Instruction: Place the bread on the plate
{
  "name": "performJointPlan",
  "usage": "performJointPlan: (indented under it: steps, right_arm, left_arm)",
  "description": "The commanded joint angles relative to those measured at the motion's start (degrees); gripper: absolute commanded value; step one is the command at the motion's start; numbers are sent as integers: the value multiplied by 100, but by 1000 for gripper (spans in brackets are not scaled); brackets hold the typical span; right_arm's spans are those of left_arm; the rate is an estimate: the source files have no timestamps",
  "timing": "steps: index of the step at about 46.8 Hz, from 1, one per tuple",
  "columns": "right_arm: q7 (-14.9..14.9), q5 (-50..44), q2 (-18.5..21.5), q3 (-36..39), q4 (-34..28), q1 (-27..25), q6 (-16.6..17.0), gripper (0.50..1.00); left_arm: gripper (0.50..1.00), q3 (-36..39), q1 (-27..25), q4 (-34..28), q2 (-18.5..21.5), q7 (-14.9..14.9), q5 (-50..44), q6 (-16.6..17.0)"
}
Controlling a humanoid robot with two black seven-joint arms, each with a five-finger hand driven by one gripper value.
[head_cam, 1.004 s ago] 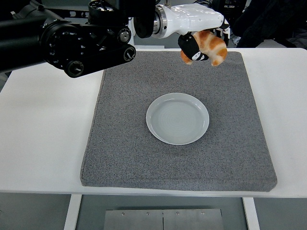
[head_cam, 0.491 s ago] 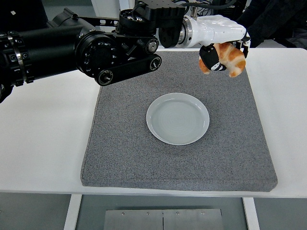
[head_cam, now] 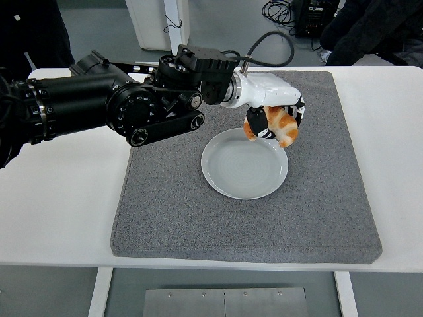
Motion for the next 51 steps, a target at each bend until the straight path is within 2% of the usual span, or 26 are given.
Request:
performJointPlan:
  steps: [1, 19, 51]
  right_arm:
    - [0, 0, 0, 0, 0, 0, 0, 1000]
    - [0, 0, 0, 0, 0, 0, 0, 1000]
    - [0, 0, 0, 0, 0, 0, 0, 1000]
  left_arm:
    - [500, 3, 104, 6, 1, -1, 51, 9]
    - [500, 152, 499, 32, 1, -10, 403, 44]
    - [500, 178, 860, 146, 1, -10, 579, 194]
